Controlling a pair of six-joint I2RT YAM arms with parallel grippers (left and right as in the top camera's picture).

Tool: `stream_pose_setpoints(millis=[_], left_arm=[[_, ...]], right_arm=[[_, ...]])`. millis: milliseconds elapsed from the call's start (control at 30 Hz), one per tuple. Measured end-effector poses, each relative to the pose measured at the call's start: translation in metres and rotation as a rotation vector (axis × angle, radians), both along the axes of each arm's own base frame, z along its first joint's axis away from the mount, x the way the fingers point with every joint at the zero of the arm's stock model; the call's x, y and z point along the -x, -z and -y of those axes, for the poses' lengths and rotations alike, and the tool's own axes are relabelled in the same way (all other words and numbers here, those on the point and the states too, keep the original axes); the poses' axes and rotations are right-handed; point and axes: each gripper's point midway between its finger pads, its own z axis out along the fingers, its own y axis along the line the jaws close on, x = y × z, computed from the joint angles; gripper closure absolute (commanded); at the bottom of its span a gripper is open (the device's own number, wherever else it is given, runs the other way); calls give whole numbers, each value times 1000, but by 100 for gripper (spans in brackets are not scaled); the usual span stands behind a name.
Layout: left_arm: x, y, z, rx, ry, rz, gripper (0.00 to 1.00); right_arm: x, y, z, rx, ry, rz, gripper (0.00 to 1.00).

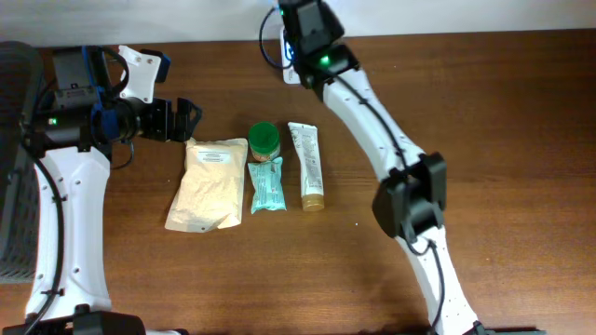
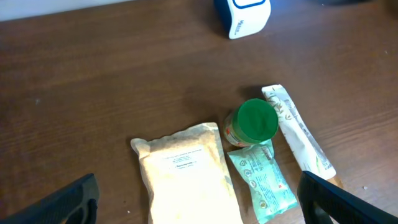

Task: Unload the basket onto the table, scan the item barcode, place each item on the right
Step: 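Carry the Kleenex pack to the scanner and hold it before the window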

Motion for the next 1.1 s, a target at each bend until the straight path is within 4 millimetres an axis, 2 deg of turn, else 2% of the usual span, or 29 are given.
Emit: stream_pose_setpoints(millis=[100, 233, 667, 833, 900, 967, 1000, 1100], left_arm=[[0, 0, 0, 0, 0, 0, 1], [0, 0, 0, 0, 0, 0, 1], [0, 0, 0, 0, 0, 0, 1], [0, 0, 0, 0, 0, 0, 1], [0, 0, 0, 0, 0, 0, 1], [0, 0, 0, 0, 0, 0, 1], [0, 0, 0, 0, 0, 0, 1], [0, 0, 0, 0, 0, 0, 1]], right_arm=[[-15, 29, -2, 120, -22, 10, 96], [-21, 50, -4, 187, -37, 6, 96], [-20, 53, -1, 290, -67, -26, 96], [-18, 57, 4, 243, -36, -36, 96], [-15, 55, 8, 180, -6, -47, 96], [-10, 44, 17, 107, 24, -59, 96], [-8, 36, 22, 64, 41, -60, 93], [7, 6, 50, -134, 115, -95, 76]])
